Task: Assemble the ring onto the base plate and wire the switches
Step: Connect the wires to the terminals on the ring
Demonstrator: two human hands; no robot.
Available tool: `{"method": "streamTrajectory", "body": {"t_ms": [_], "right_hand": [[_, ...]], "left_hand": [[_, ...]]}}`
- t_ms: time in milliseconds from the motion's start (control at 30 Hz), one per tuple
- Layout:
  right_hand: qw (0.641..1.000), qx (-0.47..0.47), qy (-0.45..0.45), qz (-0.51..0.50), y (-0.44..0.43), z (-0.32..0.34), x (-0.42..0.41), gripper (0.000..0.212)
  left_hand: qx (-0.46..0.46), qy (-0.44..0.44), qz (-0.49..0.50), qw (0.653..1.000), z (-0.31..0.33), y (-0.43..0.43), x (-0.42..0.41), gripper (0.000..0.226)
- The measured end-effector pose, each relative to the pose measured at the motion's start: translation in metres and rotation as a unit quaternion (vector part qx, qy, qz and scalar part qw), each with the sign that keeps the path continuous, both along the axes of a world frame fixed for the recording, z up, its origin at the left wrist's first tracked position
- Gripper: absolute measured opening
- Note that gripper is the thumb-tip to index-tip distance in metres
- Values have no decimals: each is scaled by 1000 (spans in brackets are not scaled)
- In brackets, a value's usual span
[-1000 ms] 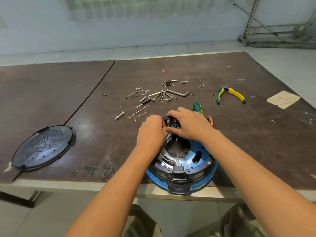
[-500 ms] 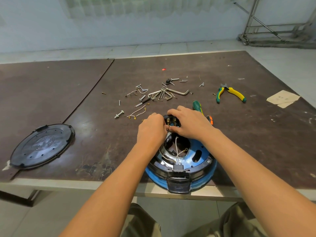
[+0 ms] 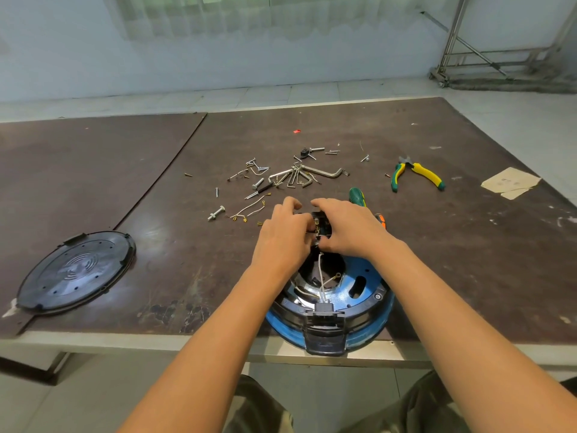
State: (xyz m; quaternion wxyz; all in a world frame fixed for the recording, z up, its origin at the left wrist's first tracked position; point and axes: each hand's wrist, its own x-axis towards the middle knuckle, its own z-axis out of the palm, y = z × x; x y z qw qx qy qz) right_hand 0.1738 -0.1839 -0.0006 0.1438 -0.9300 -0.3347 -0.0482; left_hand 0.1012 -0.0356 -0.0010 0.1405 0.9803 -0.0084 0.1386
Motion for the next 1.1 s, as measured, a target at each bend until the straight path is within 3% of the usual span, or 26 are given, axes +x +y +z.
{"method": "streamTrajectory", "body": {"t_ms": [233,400,600,900,1100], "right_hand": [[1000,14,18,-7,-2,0,3,86],[999,22,25,-5,-2,-2,6,83],[999,29,34,-2,-2,-2,7,74],[999,21,30,5,-2,2,6,51],[999,23,34,5,-3,5,3,53]], "left_hand": [[13,51,-19,998,1,0,4,20],[-13,78,-43,996,7,7,11,12],[-28,93,-65,993,9,14,15,20],[-41,82,-64,994,13,15,14,25],[-39,71,-68,994,11,14,14,24]]}}
